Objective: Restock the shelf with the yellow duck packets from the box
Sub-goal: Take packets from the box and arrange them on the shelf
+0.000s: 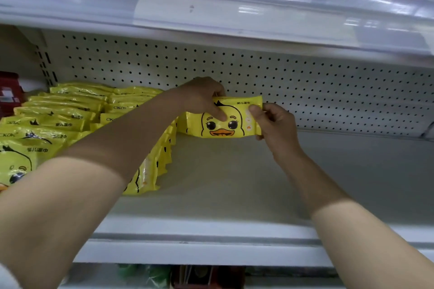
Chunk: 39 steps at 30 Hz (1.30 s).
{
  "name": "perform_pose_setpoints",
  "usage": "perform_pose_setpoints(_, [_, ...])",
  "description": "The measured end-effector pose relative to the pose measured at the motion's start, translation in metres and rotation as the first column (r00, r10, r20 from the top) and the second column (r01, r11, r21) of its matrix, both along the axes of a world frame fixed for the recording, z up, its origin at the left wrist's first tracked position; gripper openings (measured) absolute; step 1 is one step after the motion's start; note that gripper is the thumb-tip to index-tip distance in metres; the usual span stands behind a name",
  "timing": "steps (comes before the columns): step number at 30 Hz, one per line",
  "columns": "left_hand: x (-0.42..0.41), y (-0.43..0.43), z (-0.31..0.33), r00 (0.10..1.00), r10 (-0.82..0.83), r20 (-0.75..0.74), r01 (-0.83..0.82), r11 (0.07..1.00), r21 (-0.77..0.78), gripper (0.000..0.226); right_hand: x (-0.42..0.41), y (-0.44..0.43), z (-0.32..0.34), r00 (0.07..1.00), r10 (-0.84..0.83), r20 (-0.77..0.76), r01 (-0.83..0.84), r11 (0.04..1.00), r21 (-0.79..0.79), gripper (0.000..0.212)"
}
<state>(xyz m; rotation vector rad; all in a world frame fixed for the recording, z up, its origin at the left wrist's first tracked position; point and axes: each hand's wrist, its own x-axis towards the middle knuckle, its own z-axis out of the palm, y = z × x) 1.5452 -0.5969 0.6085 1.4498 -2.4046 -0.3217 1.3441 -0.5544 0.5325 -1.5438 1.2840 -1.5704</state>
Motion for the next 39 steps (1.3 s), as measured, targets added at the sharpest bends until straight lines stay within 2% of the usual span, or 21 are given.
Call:
perform_pose_setpoints(2, [0.005,-0.011,-0.006,0.998,0.03,0.062,-0.03,1.0,-0.01,0.055,-0.002,-0.008,-0.006,0.996,-0.017,-0.086,0.022,0.998,0.065,0.026])
perform_pose_setpoints(4, [0.009,-0.021,-0.014,0.99,0.041,0.136,-0.04,0.999,-0.007,0.061,-0.004,-0.017,-0.015,0.987,-0.019,-0.16,0.039,0.992,0.122,0.041])
perform_pose_setpoints(7, [0.011,-0.031,-0.028,0.987,0.067,0.148,-0.07,0.997,0.02,0.069,0.0,-0.027,-0.024,0.96,-0.002,-0.279,0.052,0.984,0.172,0.056])
perform_pose_setpoints(12, [0.011,-0.041,-0.043,0.991,0.082,0.107,-0.086,0.996,0.032,0.067,0.016,-0.031,-0.027,0.945,0.042,-0.324,0.024,0.98,0.197,0.063])
perform_pose_setpoints(16, [0.012,-0.044,-0.046,0.986,0.091,0.137,-0.092,0.996,0.002,0.071,0.02,-0.03,-0.028,0.938,0.038,-0.343,0.031,0.981,0.193,0.07])
perform_pose_setpoints(21, [0.01,-0.039,-0.048,0.956,0.146,0.256,-0.121,0.987,-0.109,0.073,0.014,-0.027,-0.029,0.917,0.027,-0.398,0.069,0.972,0.225,0.081])
perform_pose_setpoints(26, [-0.001,-0.026,-0.048,0.896,0.283,0.342,-0.195,0.943,-0.271,0.075,0.007,-0.019,-0.025,0.902,0.033,-0.43,0.083,0.965,0.249,0.084])
perform_pose_setpoints(31, [-0.01,0.005,-0.046,0.894,0.362,0.264,-0.279,0.91,-0.306,0.09,0.002,-0.006,-0.016,0.88,0.044,-0.473,0.076,0.97,0.231,0.081])
perform_pose_setpoints(35, [-0.01,0.046,-0.039,0.916,0.377,0.136,-0.344,0.914,-0.216,0.086,-0.001,0.013,-0.008,0.834,0.059,-0.549,0.071,0.975,0.211,0.079])
perform_pose_setpoints(39, [-0.008,0.096,-0.039,0.89,0.452,0.062,-0.432,0.879,-0.202,0.078,-0.001,0.045,0.0,0.776,0.103,-0.622,0.003,0.986,0.167,0.077])
